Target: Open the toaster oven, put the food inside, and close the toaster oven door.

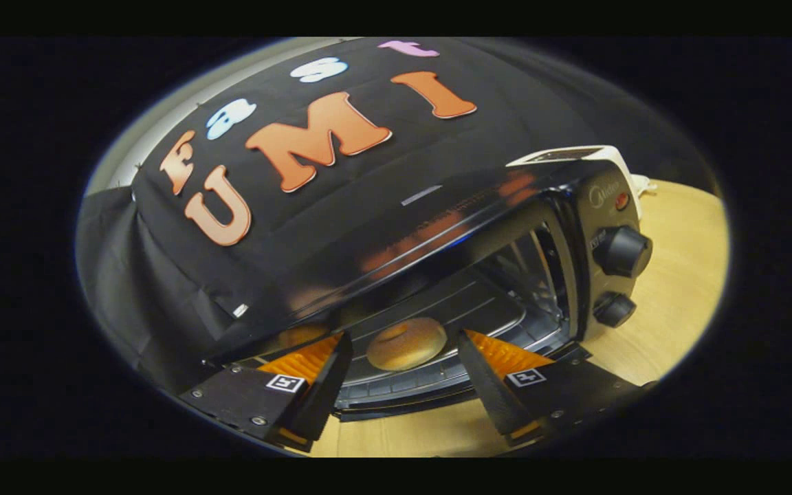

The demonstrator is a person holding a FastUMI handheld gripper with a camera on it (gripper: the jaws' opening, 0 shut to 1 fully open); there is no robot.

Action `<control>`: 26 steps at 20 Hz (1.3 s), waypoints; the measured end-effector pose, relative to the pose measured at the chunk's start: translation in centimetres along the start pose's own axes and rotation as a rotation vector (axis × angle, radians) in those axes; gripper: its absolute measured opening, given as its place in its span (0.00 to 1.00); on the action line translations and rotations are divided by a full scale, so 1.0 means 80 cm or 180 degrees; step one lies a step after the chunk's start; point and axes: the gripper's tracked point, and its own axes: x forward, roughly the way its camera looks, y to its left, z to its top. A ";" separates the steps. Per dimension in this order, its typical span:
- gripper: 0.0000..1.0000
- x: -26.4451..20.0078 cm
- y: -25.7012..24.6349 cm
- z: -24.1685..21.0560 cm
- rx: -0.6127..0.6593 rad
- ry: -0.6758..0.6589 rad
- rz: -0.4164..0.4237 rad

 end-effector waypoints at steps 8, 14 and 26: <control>0.96 -0.098 -0.007 -0.038 -0.0629 0.0487 0.0177; 0.96 -0.176 -0.026 -0.092 -0.1040 0.0820 0.0339; 0.96 -0.212 -0.095 -0.166 -0.1307 0.1264 0.0263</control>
